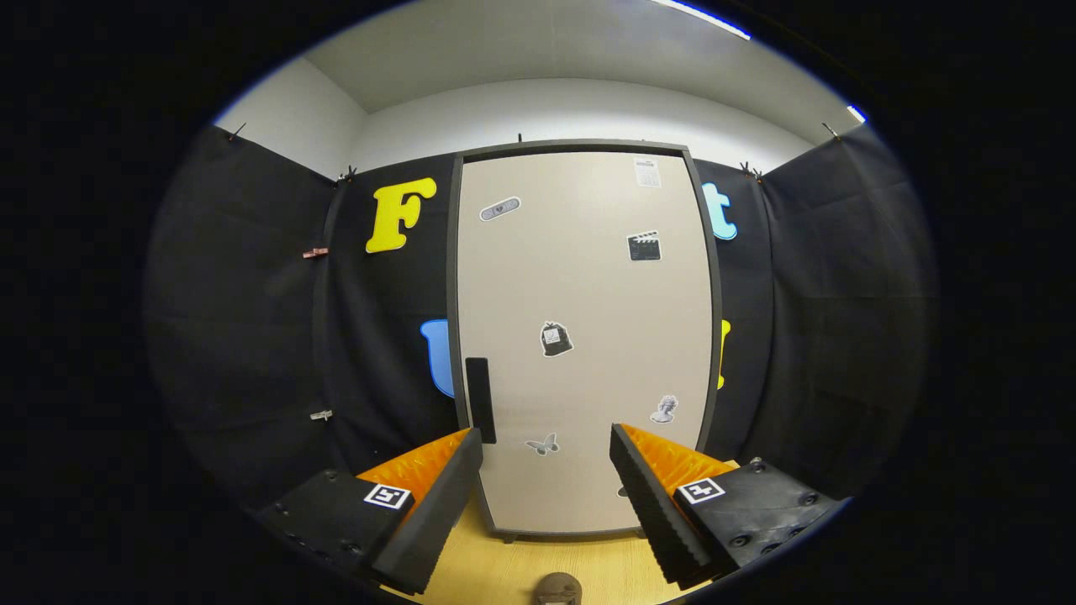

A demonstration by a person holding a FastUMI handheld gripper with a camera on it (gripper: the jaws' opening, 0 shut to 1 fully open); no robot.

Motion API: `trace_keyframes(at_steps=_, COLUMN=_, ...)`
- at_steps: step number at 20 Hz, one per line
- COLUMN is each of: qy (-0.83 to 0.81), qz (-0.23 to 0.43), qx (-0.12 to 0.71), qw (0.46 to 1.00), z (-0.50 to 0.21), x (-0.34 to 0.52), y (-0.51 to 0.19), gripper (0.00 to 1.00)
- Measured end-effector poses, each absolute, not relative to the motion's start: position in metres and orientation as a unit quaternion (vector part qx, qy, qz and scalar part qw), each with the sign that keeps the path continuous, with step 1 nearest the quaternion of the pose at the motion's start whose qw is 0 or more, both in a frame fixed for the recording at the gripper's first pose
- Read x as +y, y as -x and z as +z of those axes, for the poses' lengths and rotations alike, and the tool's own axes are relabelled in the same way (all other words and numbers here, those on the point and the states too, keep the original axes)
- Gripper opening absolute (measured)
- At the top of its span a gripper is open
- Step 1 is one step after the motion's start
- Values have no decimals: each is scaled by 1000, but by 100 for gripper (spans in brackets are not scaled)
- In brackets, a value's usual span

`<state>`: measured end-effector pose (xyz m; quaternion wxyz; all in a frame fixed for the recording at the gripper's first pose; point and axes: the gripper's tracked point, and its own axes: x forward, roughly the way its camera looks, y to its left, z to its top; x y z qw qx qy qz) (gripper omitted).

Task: Open the shoe cabinet door, grab the shoes and put them into the shoe cabinet, then close the shoe cabinet door.

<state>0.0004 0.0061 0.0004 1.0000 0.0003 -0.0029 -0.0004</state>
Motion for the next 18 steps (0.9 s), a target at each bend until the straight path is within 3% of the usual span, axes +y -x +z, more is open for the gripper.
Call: trace_keyframes(at_steps=18, qy=-13, qz=10, qx=16, qw=1000, z=-33, x=70, y=-102, gripper=99)
